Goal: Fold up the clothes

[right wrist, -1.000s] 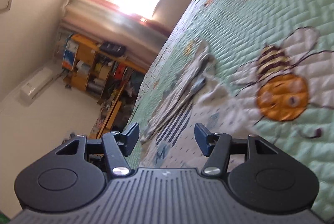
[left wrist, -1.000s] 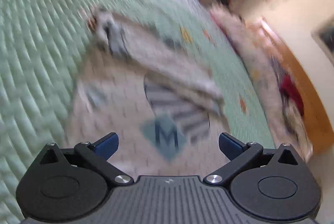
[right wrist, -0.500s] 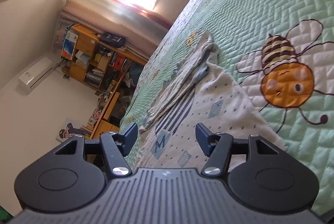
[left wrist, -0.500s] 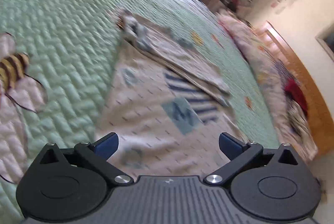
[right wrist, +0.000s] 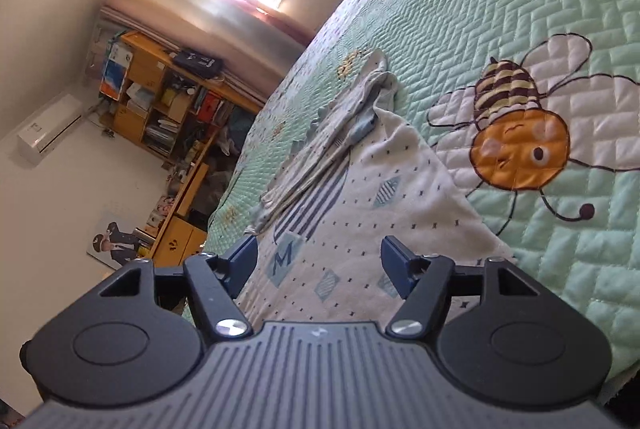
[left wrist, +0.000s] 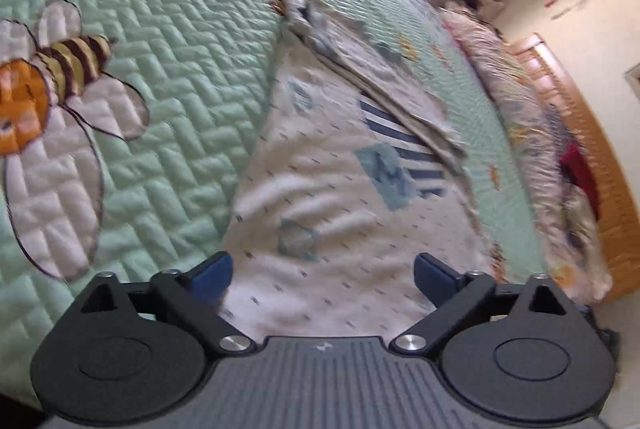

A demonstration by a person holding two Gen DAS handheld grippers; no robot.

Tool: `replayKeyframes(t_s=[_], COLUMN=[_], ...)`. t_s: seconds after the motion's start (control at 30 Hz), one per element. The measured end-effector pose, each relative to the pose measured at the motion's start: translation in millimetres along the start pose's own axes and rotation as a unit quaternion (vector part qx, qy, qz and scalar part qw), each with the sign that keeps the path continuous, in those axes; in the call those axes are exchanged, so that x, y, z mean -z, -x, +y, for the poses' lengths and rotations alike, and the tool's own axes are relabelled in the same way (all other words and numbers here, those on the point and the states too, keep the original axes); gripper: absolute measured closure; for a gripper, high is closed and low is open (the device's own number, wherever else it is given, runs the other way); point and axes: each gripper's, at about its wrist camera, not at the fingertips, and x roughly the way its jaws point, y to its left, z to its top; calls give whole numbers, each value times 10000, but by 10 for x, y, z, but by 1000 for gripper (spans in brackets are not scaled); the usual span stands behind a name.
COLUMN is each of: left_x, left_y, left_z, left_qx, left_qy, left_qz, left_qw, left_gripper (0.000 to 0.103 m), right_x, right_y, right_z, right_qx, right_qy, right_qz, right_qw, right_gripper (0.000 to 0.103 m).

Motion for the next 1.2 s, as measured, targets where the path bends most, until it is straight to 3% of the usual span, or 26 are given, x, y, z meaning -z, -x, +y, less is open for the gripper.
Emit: replayKeyframes(t_s=[0.13, 0.23, 0.27, 0.33, 0.4, 0.5, 0.63, 0.7, 0.77, 0.87, 1.0, 1.2], left_x=[71, 129, 138, 138, 112, 105, 146, 182, 218, 210, 139, 92], left_y=[-33, -163, -164, -123, -79, -37, -83, -180, -272, -178, 59, 188], left_z=[-132, -53, 14, 122, 115, 6, -191, -248, -216, -174, -118, 96], left_qx=[416, -82, -88, 7, -127, -321, -187, -395, -728, -628, -603, -946], left_qy=[-200, -149, -21, 240, 231, -19, -446, -710, -857, -765, -548, -262], left_qz=[219, 366, 337, 245, 245, 302, 383, 442, 480, 406, 175, 41], left_qw=[9987, 9992, 9994, 9994, 9994, 9990, 9981, 9957, 9925, 9943, 9965, 9952], left_gripper=[1, 1, 2, 3, 3, 1, 1, 1, 1, 1, 1, 1], right_x=[56, 118, 123, 119, 80, 2, -63, -79, -51, -53, -143, -245], right_y=[-116, -213, -221, -219, -171, -85, -66, -93, -165, -57, 91, 192], right_z=[93, 156, 125, 21, -32, 31, 101, 51, -132, -276, -240, -245], right_qx=[-67, -74, 77, 492, 689, 829, 647, 633, 961, 761, 911, 1048], right_qy=[181, 332, 288, 129, 93, 247, 298, 154, 45, -209, -153, -16], right_qz=[366, 682, 710, 708, 650, 548, 388, 364, 514, 393, 195, -10], right_qw=[9991, 9971, 9970, 9962, 9955, 9947, 9967, 9972, 9940, 9961, 9955, 9945], right_gripper=[32, 29, 28, 27, 28, 27, 27, 27, 28, 31, 29, 26])
